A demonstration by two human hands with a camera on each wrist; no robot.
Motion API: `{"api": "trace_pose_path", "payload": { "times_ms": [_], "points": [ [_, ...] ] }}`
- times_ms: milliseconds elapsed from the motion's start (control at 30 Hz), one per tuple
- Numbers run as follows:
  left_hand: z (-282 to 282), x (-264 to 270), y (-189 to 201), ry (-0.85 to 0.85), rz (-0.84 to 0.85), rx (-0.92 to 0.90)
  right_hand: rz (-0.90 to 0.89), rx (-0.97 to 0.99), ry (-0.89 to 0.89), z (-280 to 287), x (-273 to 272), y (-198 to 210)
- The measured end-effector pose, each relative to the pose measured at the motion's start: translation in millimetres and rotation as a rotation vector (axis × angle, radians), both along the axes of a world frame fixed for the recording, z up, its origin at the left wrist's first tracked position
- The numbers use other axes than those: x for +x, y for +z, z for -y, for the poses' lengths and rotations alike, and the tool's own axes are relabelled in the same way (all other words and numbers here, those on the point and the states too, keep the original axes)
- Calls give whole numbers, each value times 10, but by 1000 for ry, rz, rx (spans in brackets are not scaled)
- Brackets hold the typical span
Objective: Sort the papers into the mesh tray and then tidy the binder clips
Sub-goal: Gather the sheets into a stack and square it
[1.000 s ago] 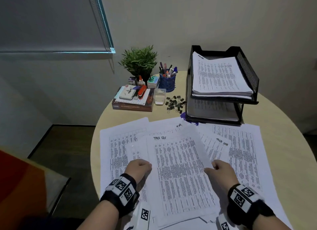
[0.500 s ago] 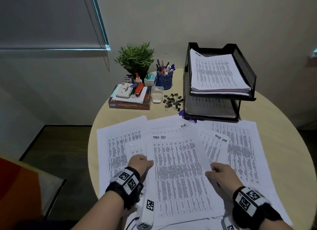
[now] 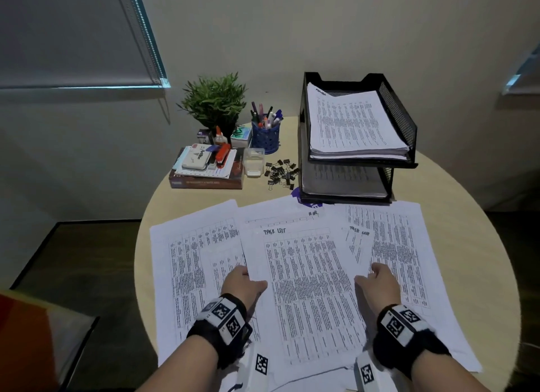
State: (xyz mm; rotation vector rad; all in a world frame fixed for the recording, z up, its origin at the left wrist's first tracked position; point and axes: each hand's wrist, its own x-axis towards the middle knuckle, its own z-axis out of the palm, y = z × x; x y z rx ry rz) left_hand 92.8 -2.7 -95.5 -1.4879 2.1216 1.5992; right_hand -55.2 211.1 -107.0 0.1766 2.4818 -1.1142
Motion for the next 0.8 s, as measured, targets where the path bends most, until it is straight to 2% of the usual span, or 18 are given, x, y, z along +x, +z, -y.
{"api": "trace_pose_path", "payload": {
  "times_ms": [133,267,567,700,800],
  "points": [
    [0,-9,-81,37,-93,-88,28,-109,-97,1,-91,-69],
    [150,38,-41,52,-82,-162,73,-219,-151,-12,-228,-186],
    [672,347,-71,152,-21,-219,-76,-74,-12,-212,-507,-110],
    [764,434,-101,186,-4,-214,-217,9,-10,-394,-563,41],
    [780,461,-93,220,1,-197,-220,-23,-50,-575,-642,149]
  ]
}}
